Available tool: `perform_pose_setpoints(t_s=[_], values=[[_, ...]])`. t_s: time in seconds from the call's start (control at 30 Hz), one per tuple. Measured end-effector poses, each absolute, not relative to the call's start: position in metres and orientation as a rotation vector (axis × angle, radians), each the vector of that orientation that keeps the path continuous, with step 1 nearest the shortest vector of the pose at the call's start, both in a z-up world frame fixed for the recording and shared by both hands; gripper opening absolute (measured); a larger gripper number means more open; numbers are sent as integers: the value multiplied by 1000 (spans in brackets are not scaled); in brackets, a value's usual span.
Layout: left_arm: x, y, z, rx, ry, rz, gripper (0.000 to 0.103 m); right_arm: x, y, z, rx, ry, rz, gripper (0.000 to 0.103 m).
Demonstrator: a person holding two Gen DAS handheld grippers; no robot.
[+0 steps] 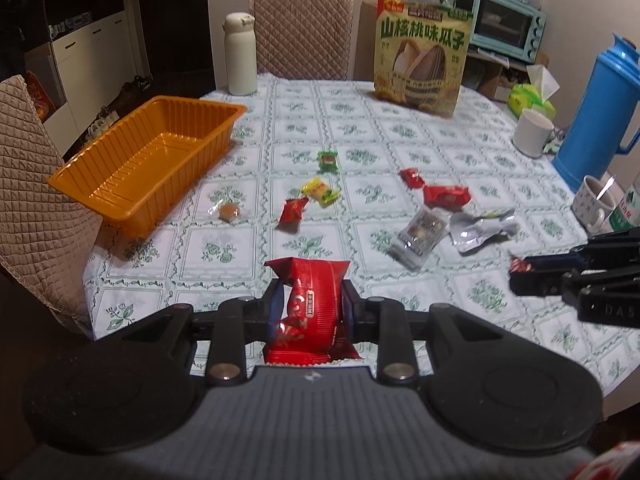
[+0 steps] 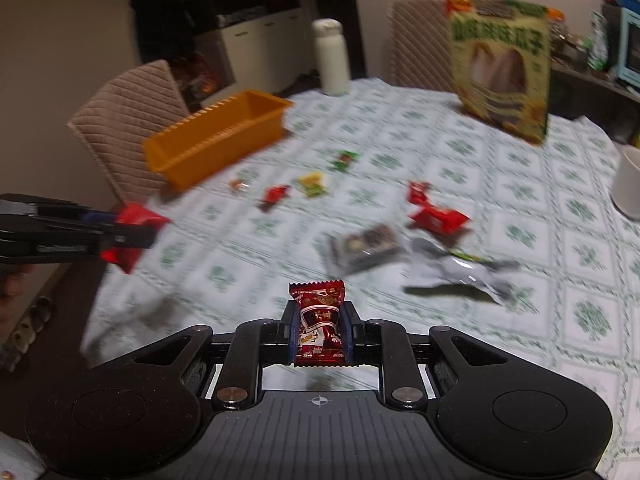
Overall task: Organize snacks
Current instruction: 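Carry both snacks over the orange tray and open both tools to drop them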
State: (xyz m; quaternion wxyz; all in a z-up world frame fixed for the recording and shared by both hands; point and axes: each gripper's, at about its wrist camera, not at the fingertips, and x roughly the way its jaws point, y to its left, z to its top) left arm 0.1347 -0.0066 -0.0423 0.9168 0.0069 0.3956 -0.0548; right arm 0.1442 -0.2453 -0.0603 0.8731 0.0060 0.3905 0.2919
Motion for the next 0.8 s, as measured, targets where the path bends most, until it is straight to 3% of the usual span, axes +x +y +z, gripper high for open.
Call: perform_pose_setpoints(t_s=[0.33,0.8], values=[[160,34,-27,-32,779,-140,27,164,-190,-37,4,783,664,21],[243,152,-21,-49,773,-82,27,253,-65,-32,44,812,680,21]])
